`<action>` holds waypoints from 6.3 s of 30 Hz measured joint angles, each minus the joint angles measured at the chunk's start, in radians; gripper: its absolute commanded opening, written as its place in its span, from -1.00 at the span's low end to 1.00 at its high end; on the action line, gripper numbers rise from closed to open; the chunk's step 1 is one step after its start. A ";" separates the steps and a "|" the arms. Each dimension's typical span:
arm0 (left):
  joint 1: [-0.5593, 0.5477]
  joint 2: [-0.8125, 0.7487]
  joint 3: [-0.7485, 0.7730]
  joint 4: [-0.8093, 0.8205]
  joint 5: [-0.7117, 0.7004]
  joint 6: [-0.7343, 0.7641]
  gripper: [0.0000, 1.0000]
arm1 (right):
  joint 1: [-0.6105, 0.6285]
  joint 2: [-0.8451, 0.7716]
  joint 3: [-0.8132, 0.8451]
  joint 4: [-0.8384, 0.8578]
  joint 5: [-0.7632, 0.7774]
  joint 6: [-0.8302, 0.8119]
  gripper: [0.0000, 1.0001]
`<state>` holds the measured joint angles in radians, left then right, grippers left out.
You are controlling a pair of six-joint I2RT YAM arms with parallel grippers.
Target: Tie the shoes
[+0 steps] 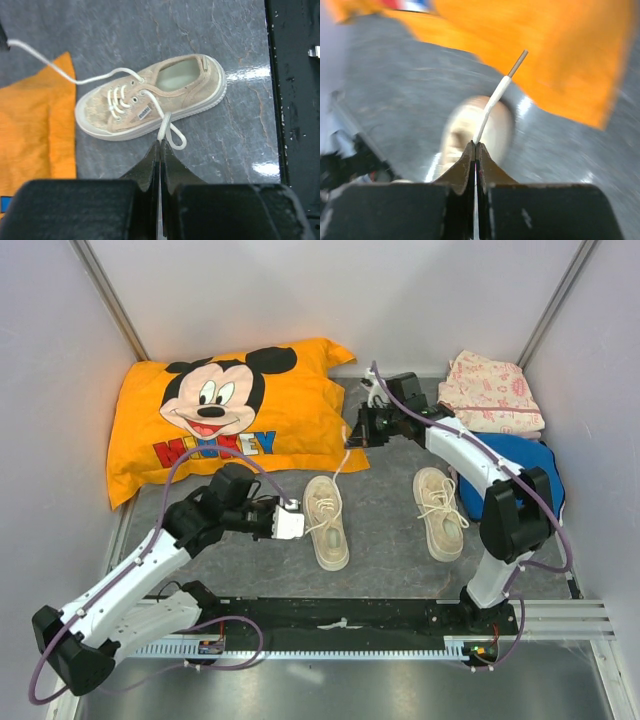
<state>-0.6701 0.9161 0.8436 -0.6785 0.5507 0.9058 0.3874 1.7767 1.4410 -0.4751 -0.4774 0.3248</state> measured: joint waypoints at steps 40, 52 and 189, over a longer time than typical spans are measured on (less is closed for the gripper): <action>-0.043 0.082 -0.086 0.208 0.005 0.173 -0.97 | 0.085 0.205 0.388 0.029 -0.310 -0.114 0.96; -0.029 0.596 0.208 0.622 -0.098 -0.038 -0.97 | -0.116 -0.277 -0.117 -0.135 -0.169 -0.367 0.96; 0.419 -0.045 -0.104 0.201 0.213 -0.504 0.11 | 0.358 -0.238 -0.269 -0.131 -0.137 -0.553 -1.00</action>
<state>-0.2512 0.8715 0.7399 -0.4778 0.7635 0.4019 0.7456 1.5391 1.1717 -0.6060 -0.6140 -0.2279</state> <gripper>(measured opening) 0.570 0.007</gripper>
